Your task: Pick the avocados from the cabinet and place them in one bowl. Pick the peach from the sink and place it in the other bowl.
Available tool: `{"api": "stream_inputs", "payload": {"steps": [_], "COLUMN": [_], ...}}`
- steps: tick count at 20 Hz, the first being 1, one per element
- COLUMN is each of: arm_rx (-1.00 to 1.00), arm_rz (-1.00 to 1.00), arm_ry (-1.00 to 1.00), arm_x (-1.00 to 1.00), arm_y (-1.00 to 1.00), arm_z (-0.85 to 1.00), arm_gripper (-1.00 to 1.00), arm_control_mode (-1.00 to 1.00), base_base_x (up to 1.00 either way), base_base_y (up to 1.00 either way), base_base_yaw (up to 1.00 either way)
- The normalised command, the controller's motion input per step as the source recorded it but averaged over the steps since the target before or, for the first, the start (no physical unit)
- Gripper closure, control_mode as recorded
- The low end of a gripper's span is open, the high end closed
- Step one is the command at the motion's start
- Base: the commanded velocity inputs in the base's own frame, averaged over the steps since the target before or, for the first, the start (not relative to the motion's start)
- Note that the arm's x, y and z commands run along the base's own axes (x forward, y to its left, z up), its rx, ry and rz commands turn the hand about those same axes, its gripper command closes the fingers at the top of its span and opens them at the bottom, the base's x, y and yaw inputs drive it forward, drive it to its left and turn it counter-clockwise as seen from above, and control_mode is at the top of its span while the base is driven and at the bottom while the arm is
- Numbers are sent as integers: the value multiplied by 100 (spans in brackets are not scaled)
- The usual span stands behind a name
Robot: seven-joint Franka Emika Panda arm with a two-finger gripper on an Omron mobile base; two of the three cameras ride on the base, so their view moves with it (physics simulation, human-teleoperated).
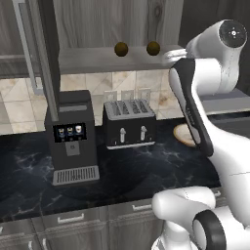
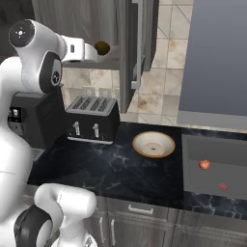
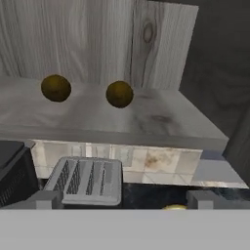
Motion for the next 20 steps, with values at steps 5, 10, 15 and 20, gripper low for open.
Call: {"api": "stream_inputs", "payload": {"steps": [5, 10, 15, 20], "arm_rx": [19, 3, -5, -8], "arm_rz": [-8, 6, 7, -6], "arm_ry": [-1, 0, 1, 0], "arm_x": [32, 36, 37, 42], "arm_y": [10, -3, 0, -3], "arm_z": [-7, 0, 2, -5], "arm_gripper": [-100, -100, -100, -100], "arm_control_mode": [-100, -100, -100, -100], "base_base_x": [0, 0, 0, 0], "base_base_y": [0, 0, 0, 0], "base_base_yaw": [0, 0, 0, 0]}}
